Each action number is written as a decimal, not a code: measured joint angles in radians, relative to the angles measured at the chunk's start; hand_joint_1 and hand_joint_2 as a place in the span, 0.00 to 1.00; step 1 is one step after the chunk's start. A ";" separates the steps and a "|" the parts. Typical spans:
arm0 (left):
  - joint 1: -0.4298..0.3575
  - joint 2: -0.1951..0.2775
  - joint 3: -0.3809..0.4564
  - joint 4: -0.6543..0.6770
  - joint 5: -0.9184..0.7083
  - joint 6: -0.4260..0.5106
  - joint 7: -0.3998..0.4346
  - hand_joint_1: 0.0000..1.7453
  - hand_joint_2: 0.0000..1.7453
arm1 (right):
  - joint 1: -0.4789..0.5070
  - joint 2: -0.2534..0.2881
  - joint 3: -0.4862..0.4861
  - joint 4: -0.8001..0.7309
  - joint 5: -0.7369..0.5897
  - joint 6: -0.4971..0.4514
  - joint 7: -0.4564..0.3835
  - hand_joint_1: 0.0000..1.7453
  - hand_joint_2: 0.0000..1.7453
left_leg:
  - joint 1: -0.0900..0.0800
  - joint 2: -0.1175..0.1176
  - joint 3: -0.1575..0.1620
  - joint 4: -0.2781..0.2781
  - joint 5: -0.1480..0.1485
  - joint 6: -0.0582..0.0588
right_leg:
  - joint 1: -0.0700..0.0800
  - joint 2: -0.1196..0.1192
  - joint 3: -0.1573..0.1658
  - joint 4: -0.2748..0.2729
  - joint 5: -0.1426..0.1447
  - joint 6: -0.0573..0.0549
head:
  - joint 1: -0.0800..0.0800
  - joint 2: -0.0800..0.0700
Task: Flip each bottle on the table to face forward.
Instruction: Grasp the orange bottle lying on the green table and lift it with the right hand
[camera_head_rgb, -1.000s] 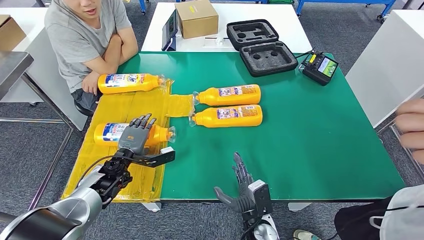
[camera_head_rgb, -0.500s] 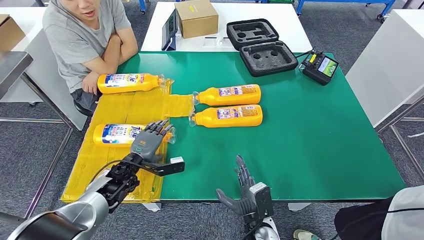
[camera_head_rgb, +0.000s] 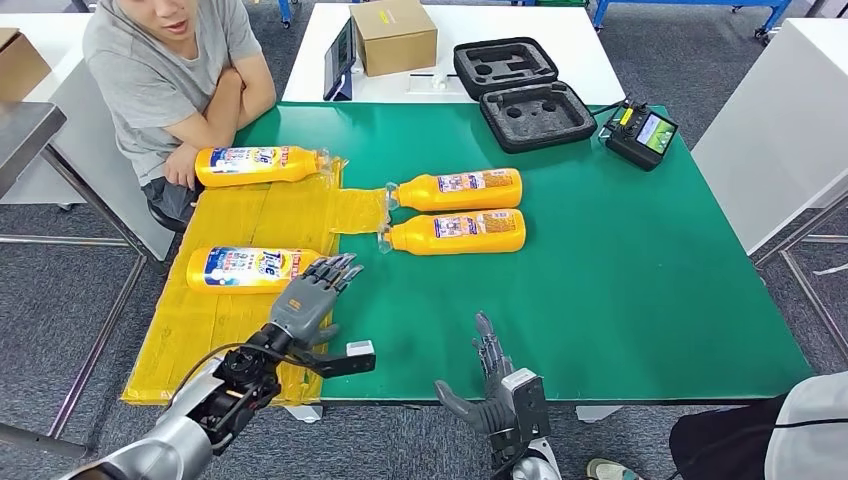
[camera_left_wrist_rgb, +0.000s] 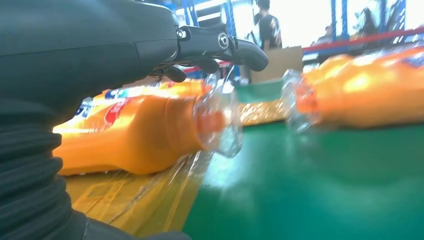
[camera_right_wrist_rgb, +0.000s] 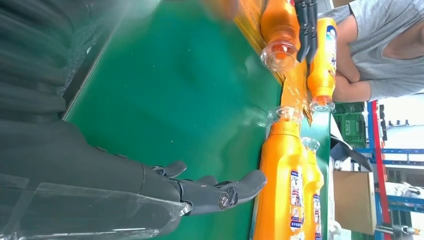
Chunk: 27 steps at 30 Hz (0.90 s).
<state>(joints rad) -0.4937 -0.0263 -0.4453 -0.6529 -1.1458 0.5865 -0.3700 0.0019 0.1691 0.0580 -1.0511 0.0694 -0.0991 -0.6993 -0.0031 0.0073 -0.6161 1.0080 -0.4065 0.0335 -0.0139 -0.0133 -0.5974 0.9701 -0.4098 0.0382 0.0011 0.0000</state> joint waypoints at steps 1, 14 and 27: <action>0.012 0.002 -0.004 -0.021 0.001 0.016 0.003 0.00 1.00 | 0.000 0.000 0.000 0.000 0.001 -0.002 0.000 0.00 1.00 | 0.000 0.000 0.000 0.000 0.000 0.000 | 0.000 0.000 0.000 0.000 0.000 0.000 | 0.000 0.000; 0.161 0.003 -0.046 -0.315 0.092 0.113 -0.061 0.00 1.00 | 0.010 0.003 -0.002 -0.011 0.018 -0.019 0.000 0.00 1.00 | 0.000 0.000 -0.002 0.000 -0.001 -0.001 | 0.000 0.000 -0.002 0.000 0.000 0.000 | 0.000 0.000; 0.322 -0.046 -0.035 -0.522 0.638 -0.016 -0.260 0.00 1.00 | 0.087 0.017 0.008 -0.232 -0.008 -0.166 -0.001 0.00 0.25 | 0.000 0.000 -0.004 0.000 -0.001 -0.001 | 0.000 0.000 -0.004 0.000 0.000 0.000 | 0.000 0.000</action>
<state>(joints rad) -0.1717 -0.0724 -0.4807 -1.1754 -0.5080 0.5709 -0.6302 0.0885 0.1859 0.0664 -1.2830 0.0613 -0.2655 -0.7000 -0.0032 0.0074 -0.6198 1.0080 -0.4079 0.0329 -0.0138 -0.0132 -0.6018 0.9699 -0.4102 0.0383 0.0010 0.0000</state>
